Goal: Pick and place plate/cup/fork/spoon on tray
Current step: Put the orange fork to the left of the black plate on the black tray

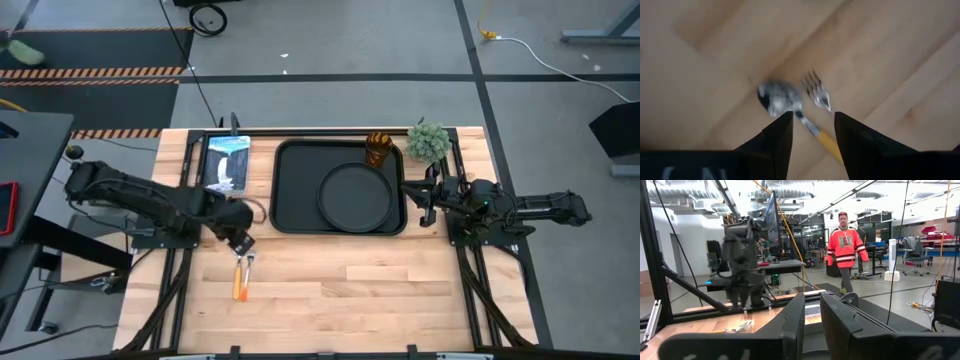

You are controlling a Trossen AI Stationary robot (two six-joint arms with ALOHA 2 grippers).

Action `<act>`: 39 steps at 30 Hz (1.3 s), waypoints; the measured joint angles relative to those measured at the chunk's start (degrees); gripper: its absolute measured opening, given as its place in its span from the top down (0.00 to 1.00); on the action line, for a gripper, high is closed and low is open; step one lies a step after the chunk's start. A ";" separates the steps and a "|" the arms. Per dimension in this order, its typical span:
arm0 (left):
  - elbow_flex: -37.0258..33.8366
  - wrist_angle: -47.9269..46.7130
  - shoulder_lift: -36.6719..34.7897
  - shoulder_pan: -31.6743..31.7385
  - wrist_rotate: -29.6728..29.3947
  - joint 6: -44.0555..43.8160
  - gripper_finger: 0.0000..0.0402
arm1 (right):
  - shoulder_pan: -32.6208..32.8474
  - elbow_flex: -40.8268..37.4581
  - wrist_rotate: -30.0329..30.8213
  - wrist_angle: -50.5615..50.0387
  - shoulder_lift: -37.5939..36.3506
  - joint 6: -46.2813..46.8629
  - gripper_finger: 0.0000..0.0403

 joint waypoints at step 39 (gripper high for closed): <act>12.81 2.82 32.35 -22.59 -10.36 -41.41 0.63 | 0.00 -0.02 0.02 0.46 0.00 -0.01 0.83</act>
